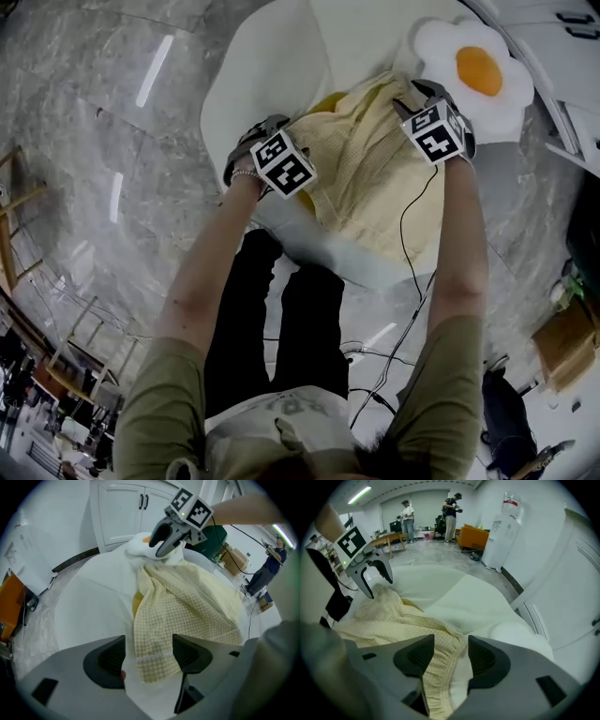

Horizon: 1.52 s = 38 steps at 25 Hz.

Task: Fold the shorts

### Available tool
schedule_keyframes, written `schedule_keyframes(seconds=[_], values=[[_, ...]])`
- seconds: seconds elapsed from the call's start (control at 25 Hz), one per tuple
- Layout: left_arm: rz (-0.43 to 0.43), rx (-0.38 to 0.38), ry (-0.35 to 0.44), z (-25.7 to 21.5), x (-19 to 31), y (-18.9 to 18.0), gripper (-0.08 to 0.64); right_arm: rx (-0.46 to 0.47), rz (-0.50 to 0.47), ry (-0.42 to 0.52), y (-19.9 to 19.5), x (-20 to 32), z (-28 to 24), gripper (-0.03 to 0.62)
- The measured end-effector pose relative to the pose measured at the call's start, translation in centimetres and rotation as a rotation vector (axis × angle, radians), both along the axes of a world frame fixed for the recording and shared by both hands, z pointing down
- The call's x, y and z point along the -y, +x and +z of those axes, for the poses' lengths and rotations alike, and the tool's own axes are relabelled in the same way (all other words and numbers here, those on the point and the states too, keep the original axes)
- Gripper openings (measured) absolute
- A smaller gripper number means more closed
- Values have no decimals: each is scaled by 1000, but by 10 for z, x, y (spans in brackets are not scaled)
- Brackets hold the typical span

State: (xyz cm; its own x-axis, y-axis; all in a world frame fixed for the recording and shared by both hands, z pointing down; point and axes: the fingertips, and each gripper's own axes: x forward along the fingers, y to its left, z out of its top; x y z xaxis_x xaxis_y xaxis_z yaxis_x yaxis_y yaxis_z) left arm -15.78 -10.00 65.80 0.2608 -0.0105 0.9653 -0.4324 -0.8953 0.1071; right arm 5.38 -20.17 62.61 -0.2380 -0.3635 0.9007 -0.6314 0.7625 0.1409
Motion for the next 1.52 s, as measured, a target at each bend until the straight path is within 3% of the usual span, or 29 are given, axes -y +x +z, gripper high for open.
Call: schedule_keyframes(seconds=[0.16, 0.36, 0.52, 0.64, 0.72, 0.88, 1.04, 1.16, 1.28, 1.4, 1.52], values=[[12, 16, -9, 17, -7, -3, 305, -100, -113, -27, -6, 15, 32, 227], [-21, 1, 21, 24, -4, -7, 304, -135, -179, -60, -21, 25, 55, 229], [-23, -18, 12, 22, -2, -6, 296, -58, -203, -129, -29, 29, 41, 195], [-30, -43, 21, 23, 1, -7, 273, -9, -186, -93, -28, 44, 19, 204], [-24, -45, 19, 25, 1, -7, 270, -59, -247, -138, -30, 41, 28, 207], [0, -49, 4, 25, 0, -6, 255, -245, -466, -273, -35, 19, 71, 219], [15, -52, -1, 25, 4, -7, 205, -173, -407, -304, -36, 21, 87, 160], [24, -54, -6, 19, 7, -11, 103, -105, -354, -312, -30, 28, 78, 36], [47, -57, 11, 7, 7, -15, 41, -64, -353, -308, -26, 34, 58, 32], [50, -76, 36, -5, 7, -16, 37, -62, -392, -297, -20, 38, 39, 32], [2, -123, 45, -21, 15, -20, 35, -74, -421, -270, -19, 44, 26, 32]])
